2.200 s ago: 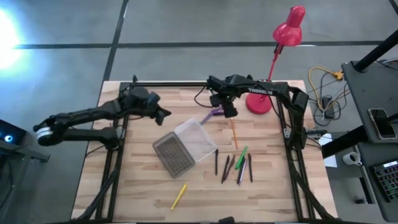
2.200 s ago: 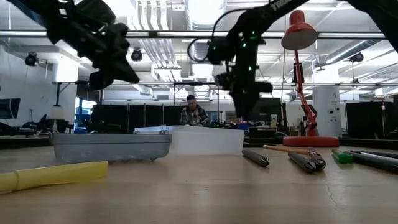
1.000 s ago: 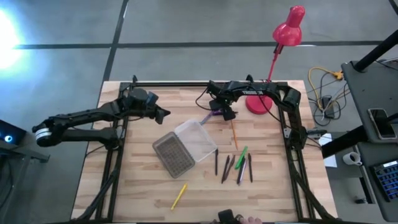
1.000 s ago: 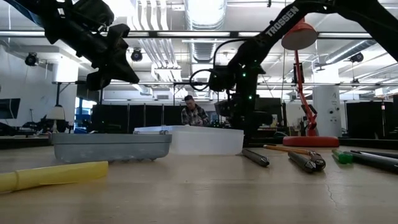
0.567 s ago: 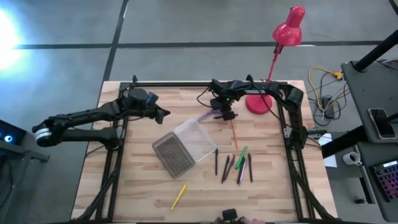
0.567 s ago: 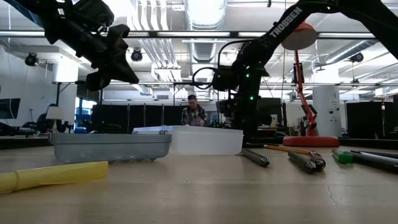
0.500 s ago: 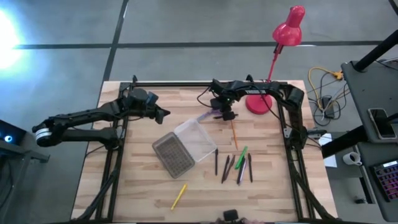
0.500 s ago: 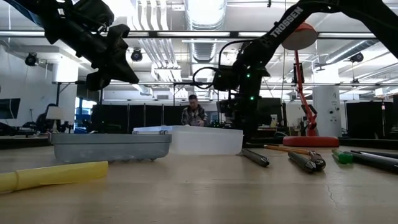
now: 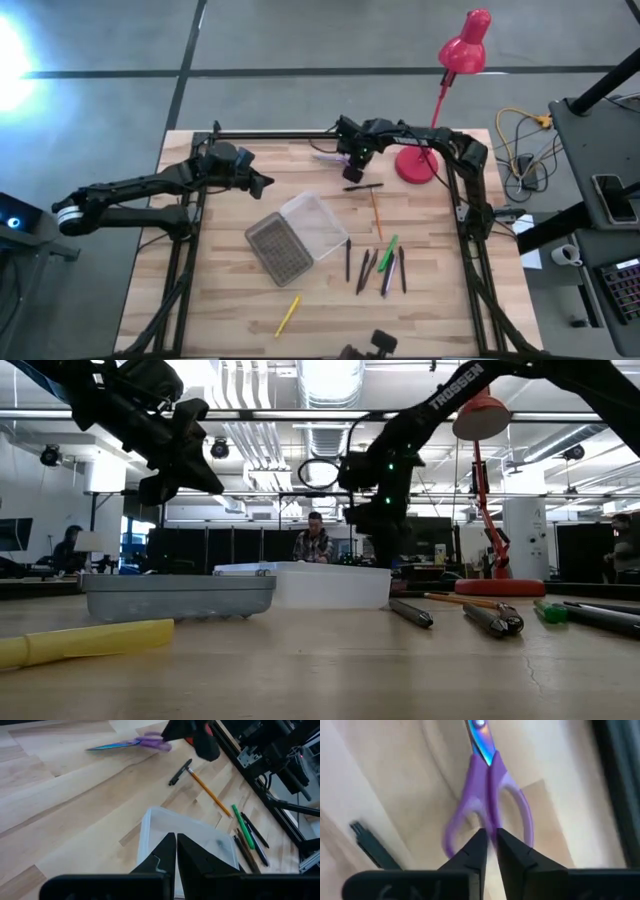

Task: Pick & place school supplies into a supply box
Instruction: Put the purple scissors into the gray supply box

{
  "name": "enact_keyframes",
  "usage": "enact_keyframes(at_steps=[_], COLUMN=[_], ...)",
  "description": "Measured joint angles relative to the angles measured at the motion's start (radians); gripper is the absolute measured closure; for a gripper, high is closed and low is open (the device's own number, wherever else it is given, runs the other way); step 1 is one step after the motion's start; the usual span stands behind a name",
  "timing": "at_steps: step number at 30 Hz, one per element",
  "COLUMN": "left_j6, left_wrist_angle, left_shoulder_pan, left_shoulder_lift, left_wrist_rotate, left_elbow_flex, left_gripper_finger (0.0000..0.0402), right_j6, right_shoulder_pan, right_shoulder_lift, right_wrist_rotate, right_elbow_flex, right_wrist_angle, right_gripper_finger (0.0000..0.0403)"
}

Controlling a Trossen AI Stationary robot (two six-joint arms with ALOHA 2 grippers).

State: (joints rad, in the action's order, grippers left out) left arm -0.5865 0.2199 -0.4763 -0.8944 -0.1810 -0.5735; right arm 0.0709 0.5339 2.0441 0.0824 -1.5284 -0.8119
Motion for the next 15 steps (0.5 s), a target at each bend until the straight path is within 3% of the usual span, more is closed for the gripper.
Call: enact_keyframes(at_steps=[7, 11, 15], left_j6=[0.004, 0.027, 0.035], left_wrist_angle=[0.001, 0.0, 0.001], left_shoulder_pan=[0.0, 0.0, 0.0], left_shoulder_lift=[0.008, 0.022, 0.027], left_wrist_rotate=[-0.001, -0.002, -0.004], left_elbow_flex=[-0.007, -0.013, -0.013], left_gripper_finger=[0.0402, 0.0402, 0.0402], right_j6=[-0.361, -0.34, -0.294], right_shoulder_pan=[-0.028, -0.065, -0.051], right_shoulder_lift=[-0.134, -0.162, -0.121], right_wrist_rotate=[-0.144, -0.043, -0.011], right_elbow_flex=[-0.055, -0.053, -0.053], right_wrist_angle=[-0.043, -0.05, -0.064], right_gripper_finger=[0.0396, 0.0396, 0.0385])
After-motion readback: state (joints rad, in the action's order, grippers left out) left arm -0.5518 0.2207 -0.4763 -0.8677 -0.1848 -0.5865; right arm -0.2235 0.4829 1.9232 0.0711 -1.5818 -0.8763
